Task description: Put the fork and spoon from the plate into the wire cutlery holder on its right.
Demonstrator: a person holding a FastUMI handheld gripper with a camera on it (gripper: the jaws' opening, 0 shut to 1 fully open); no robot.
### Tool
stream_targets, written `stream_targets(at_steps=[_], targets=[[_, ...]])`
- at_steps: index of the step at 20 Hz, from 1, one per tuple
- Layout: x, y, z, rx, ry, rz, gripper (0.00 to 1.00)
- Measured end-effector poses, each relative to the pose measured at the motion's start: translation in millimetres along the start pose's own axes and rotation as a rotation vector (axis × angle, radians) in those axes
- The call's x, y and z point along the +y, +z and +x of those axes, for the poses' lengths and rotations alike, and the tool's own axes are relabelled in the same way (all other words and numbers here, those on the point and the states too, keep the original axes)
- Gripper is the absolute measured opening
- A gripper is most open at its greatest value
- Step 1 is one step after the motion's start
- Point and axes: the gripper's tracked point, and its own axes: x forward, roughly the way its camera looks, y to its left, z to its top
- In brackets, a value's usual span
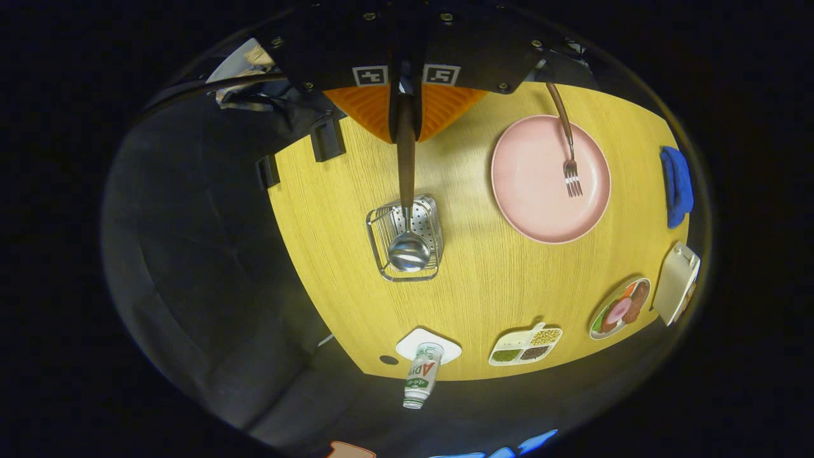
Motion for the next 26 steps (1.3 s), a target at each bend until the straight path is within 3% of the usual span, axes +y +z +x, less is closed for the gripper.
stream_targets(at_steps=[6,12,17,26], targets=[[-2.1,18.0,-3.3,-0.037,0.016,-0.006,0.14],[8.5,24.8,-14.0,-0.063,0.020,-0.037,0.14],[11.7,24.7,-33.0,-0.074,-0.024,-0.070,0.14],[8.9,35.8,-50.3,-0.108,-0.061,-0.030,0.15]])
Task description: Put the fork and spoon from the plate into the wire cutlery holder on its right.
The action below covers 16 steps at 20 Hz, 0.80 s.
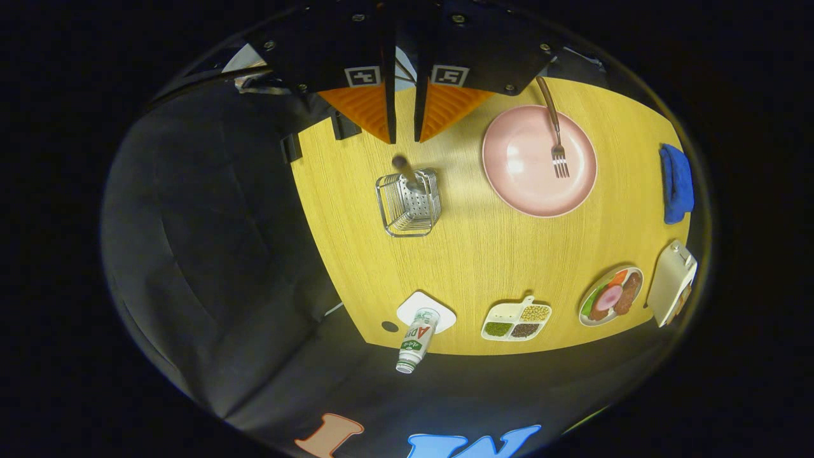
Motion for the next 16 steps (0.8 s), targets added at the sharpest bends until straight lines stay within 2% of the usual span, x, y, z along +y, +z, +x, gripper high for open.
stream_targets(at_steps=[7,16], targets=[[16.8,1.8,-7.7,-0.037,0.025,-0.023,0.14],[123.4,-55.8,-15.0,0.031,0.151,-0.183,0.17]])
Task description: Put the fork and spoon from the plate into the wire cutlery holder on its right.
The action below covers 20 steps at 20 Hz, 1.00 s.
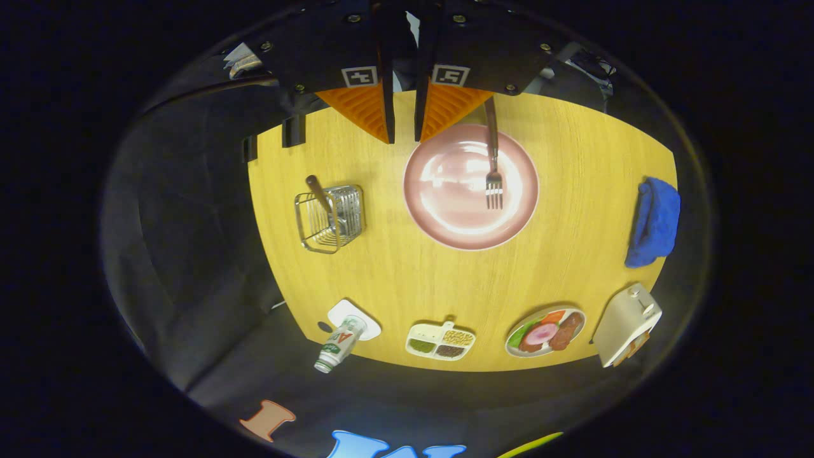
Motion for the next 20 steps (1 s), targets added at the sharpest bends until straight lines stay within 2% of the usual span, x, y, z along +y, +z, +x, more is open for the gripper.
stream_targets(at_steps=[2,3,4,7,14,20], targets=[[23.6,-11.3,3.5,0.024,0.025,-0.038,0.17],[32.0,-16.9,5.1,0.039,0.032,-0.059,0.33],[42.6,-21.5,7.5,0.052,0.046,-0.078,0.40],[71.0,-35.9,17.8,0.080,0.105,-0.102,0.38],[86.2,-73.9,56.0,0.173,0.136,-0.098,0.38],[90.3,-81.5,86.3,0.184,0.166,-0.079,0.38]])
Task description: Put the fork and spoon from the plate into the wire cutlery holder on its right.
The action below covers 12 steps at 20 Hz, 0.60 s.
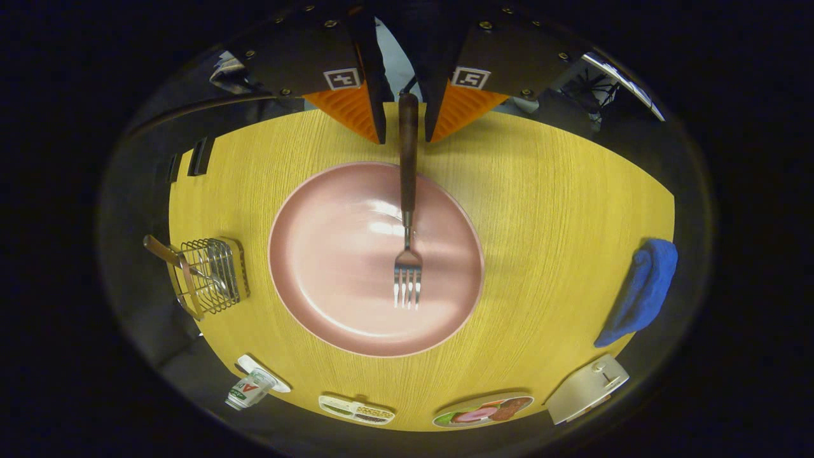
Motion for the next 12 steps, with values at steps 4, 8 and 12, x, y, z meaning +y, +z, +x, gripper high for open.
stream_targets(at_steps=[4,8,12], targets=[[-3.5,1.1,5.3,0.001,0.007,-0.032,0.12],[-4.3,4.6,6.6,0.004,0.006,-0.052,0.08],[-6.7,8.8,1.5,0.003,0.009,-0.062,0.04]])
